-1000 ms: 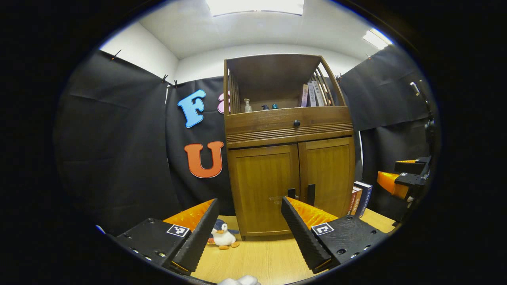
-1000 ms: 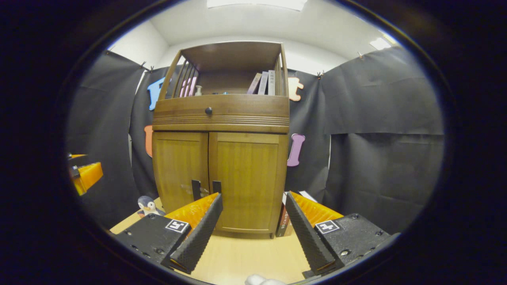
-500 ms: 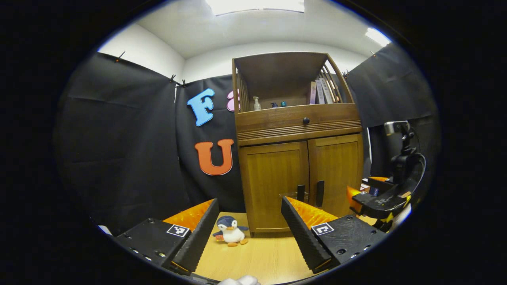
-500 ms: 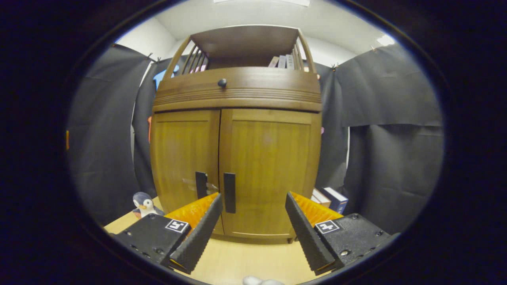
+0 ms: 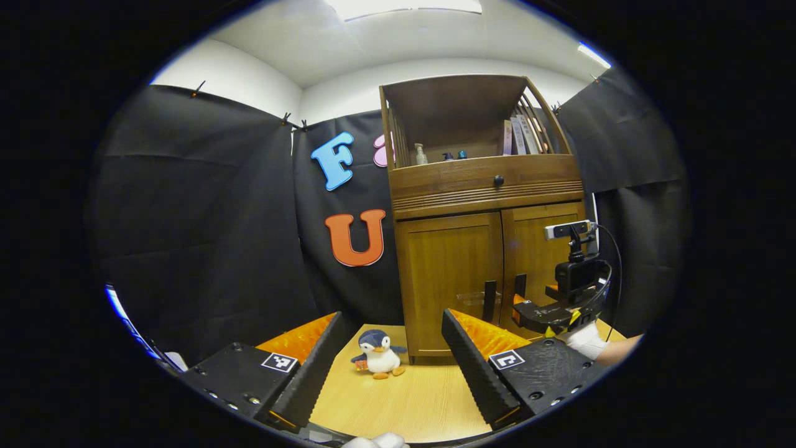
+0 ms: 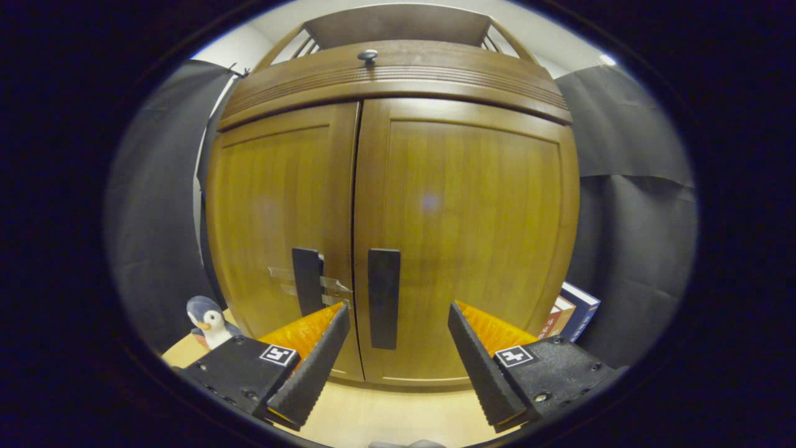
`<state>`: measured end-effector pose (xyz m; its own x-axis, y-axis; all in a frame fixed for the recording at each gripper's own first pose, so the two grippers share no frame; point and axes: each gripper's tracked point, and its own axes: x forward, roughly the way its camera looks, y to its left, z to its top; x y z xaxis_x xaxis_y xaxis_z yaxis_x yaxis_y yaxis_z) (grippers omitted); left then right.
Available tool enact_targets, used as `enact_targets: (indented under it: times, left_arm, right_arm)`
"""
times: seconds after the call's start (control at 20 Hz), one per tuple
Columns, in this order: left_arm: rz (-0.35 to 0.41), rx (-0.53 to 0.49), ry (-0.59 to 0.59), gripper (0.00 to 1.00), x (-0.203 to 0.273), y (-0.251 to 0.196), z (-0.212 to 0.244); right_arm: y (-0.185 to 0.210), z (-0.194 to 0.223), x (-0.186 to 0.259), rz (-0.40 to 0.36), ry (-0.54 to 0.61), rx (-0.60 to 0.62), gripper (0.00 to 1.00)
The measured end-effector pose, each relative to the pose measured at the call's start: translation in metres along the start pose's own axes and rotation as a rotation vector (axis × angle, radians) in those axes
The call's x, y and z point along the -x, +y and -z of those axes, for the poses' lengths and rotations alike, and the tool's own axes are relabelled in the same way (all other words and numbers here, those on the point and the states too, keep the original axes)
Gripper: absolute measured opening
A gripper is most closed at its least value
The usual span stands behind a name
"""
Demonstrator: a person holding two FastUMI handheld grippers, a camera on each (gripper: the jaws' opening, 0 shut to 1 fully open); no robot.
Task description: Open the right door of the double-door shoe cabinet with the right hand, and open the left door with the left hand.
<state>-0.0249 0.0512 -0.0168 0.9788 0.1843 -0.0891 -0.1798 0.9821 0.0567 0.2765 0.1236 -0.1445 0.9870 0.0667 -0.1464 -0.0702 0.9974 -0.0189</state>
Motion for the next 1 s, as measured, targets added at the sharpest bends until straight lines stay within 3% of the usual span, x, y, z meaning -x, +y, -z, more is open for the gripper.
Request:
enact_targets:
  times: [0.25, 0.65, 0.75, 0.8, 1.0]
  left_arm:
    - [-0.022, -0.002, 0.008, 0.96, 0.004, 0.002, 0.001]
    - [-0.033, 0.002, 0.029, 0.96, 0.003, 0.010, 0.010]
    - [-0.030, 0.007, 0.034, 0.96, 0.004, 0.010, 0.013]
    - [-0.028, 0.008, 0.036, 0.96, 0.004, 0.011, 0.013]
    - [-0.018, 0.014, 0.032, 0.96, 0.004, 0.010, 0.013]
  right_arm:
    - [0.004, 0.008, -0.037, 0.001, 0.026, 0.006, 0.97]
    - [0.008, 0.016, -0.063, -0.009, 0.077, -0.028, 0.62]
    - [0.012, 0.018, -0.065, -0.022, 0.081, -0.042, 0.50]
    - [0.011, 0.018, -0.066, -0.016, 0.083, -0.033, 0.39]
    - [0.011, 0.018, -0.060, -0.030, 0.105, -0.043, 0.35]
